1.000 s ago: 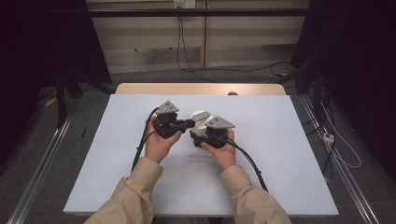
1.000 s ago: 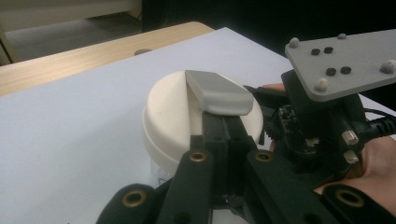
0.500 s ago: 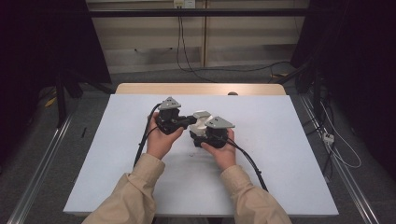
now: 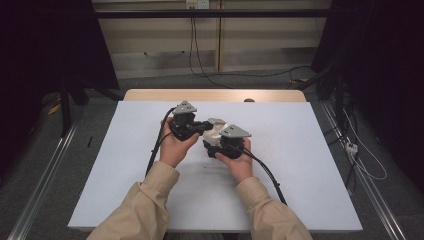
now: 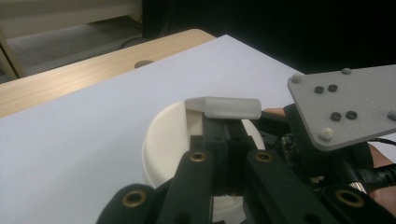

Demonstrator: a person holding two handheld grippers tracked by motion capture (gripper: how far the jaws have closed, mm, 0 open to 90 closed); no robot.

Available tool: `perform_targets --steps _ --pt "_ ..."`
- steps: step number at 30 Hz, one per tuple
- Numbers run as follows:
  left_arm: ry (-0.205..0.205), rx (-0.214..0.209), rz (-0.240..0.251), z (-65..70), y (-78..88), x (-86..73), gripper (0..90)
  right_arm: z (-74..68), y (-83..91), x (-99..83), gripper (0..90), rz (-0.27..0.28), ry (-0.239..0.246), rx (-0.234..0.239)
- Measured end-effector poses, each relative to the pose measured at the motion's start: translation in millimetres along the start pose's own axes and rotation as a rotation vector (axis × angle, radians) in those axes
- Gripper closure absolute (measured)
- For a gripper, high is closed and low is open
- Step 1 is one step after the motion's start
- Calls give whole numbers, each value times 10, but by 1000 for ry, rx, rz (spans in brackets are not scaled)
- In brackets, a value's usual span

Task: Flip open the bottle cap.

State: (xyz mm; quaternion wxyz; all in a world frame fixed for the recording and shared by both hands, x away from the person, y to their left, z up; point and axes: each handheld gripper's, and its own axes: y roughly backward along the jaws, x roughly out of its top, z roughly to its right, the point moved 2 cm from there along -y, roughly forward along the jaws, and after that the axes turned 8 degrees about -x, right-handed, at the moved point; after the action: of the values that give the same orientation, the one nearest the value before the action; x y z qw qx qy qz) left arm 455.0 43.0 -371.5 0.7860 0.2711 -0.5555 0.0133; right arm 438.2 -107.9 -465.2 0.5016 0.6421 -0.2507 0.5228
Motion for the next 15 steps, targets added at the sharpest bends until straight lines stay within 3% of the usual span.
perform_targets --steps 15 --pt "-7 5 5 -9 -37 91 900 2 -2 0 188 -2 -3 3"
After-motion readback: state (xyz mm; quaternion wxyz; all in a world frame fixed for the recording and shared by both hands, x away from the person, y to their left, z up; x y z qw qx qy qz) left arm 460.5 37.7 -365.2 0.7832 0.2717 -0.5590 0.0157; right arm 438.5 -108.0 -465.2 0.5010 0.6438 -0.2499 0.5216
